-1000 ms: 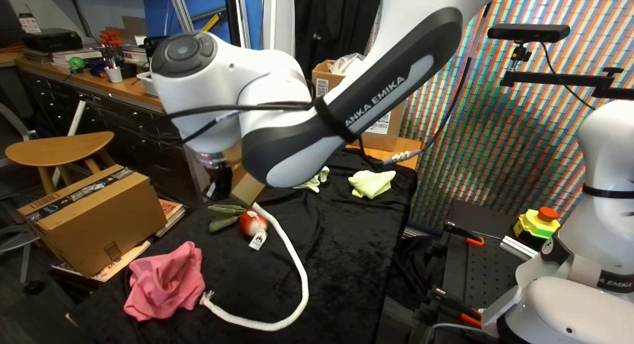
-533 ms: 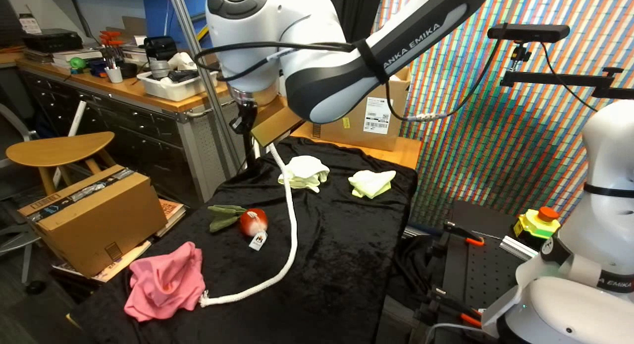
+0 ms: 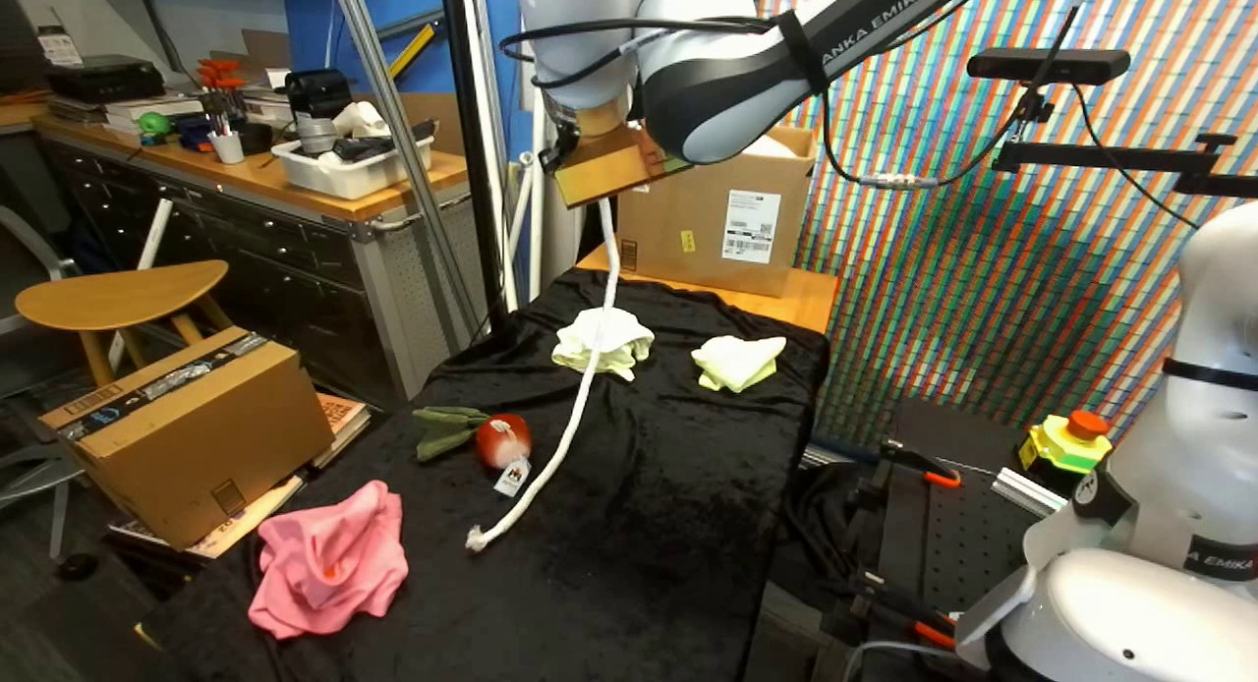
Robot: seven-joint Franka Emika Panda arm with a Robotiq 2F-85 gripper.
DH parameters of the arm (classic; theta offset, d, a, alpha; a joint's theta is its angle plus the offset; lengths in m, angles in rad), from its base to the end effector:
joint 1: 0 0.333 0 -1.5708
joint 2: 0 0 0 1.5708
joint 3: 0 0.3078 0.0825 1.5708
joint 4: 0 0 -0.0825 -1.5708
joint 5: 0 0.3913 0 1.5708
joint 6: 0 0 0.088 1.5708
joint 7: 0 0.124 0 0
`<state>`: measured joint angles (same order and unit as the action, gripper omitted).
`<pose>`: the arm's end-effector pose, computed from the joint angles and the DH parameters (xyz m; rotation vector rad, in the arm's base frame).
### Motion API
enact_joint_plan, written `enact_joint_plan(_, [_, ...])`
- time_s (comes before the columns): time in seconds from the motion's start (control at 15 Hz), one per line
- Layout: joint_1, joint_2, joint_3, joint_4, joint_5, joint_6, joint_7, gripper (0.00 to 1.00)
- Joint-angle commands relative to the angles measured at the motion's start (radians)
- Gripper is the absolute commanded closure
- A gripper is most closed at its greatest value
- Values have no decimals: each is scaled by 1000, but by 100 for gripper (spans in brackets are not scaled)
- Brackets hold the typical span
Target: Stack the items on the tablecloth together.
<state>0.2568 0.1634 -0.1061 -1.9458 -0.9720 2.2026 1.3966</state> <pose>0.6183 0.0557 0.3975 2.3486 -0.8225 0.8301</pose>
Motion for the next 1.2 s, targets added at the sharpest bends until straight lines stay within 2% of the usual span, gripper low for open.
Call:
enact_joint_plan(0.0, [-79,-65,42,-28,-29,-22,114,90])
enact_joint_plan(0.4, [-144,-87,52,0,-87,-72,338,90])
enact_joint_plan(1.13, [-198,-115,61,57,-100,-223,489,90])
